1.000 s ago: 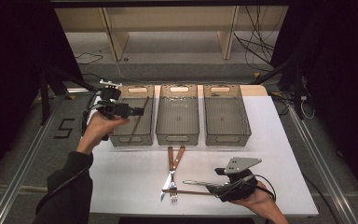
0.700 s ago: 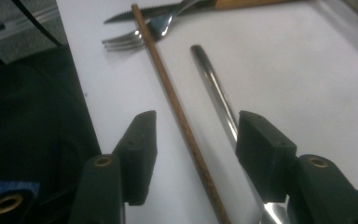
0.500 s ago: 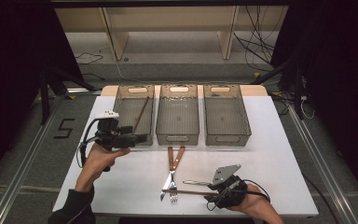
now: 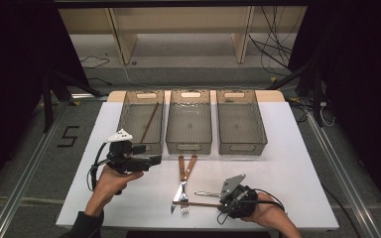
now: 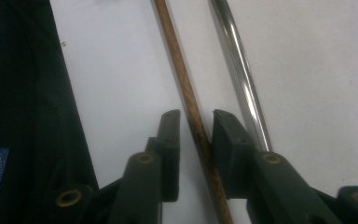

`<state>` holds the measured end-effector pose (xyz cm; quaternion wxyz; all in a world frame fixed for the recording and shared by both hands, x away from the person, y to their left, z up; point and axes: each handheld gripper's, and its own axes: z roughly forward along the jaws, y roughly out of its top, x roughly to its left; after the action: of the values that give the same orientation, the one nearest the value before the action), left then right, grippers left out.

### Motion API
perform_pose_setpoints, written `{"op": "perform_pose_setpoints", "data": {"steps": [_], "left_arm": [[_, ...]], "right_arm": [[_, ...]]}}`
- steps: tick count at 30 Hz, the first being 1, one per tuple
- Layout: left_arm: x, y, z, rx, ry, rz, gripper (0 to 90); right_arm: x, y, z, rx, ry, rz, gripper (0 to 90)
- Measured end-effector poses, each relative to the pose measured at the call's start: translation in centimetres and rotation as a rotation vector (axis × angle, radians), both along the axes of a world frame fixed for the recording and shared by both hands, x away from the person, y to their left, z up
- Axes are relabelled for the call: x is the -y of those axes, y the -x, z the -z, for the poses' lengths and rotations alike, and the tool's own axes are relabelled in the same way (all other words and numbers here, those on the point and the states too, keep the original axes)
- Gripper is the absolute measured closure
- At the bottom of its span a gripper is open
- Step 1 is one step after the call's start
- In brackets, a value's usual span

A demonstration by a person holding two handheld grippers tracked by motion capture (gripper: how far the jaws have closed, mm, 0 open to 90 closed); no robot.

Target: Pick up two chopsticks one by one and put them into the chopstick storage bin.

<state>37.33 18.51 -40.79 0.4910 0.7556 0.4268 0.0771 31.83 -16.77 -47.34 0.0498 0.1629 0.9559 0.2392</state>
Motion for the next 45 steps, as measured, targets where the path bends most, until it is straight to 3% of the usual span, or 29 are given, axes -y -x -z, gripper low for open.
{"op": "perform_pose_setpoints", "data": {"steps": [4, 11, 15, 18, 31, 40, 42, 45], "left_arm": [[0.2, 0.4, 0.0, 0.003, 0.003, 0.007, 16.7], [0.5, 0.4, 0.2, -0.002, 0.010, 0.018, 16.7], [0.5, 0.4, 0.3, -0.001, 0.002, 0.016, 16.7], [0.4, 0.4, 0.2, 0.000, 0.005, 0.012, 16.7], [1.1, 0.6, 0.1, -0.020, 0.008, -0.014, 16.8], [2.4, 1.0, 0.3, -0.084, 0.101, -0.024, 17.2], [2.9, 1.2, 0.2, -0.078, 0.098, -0.017, 18.6], [3.7, 1.6, 0.2, -0.078, 0.127, 0.000, 22.5]], "right_arm": [[-0.2, 0.1, 0.0, 0.000, 0.011, -0.035, 82.7], [-0.3, 0.7, -0.1, 0.047, 0.032, -0.104, 85.7], [-0.4, 0.9, -0.3, 0.059, 0.020, -0.101, 85.9], [-0.2, 0.9, -0.7, 0.071, -0.015, -0.095, 86.0], [0.9, 0.2, -2.8, 0.145, -0.206, 0.067, 86.1], [0.0, -0.5, -4.7, 0.247, -0.372, 0.194, 86.1], [-0.7, -0.6, -5.0, 0.264, -0.385, 0.186, 86.1], [-1.8, -0.7, -5.1, 0.286, -0.399, 0.182, 86.1]]}}
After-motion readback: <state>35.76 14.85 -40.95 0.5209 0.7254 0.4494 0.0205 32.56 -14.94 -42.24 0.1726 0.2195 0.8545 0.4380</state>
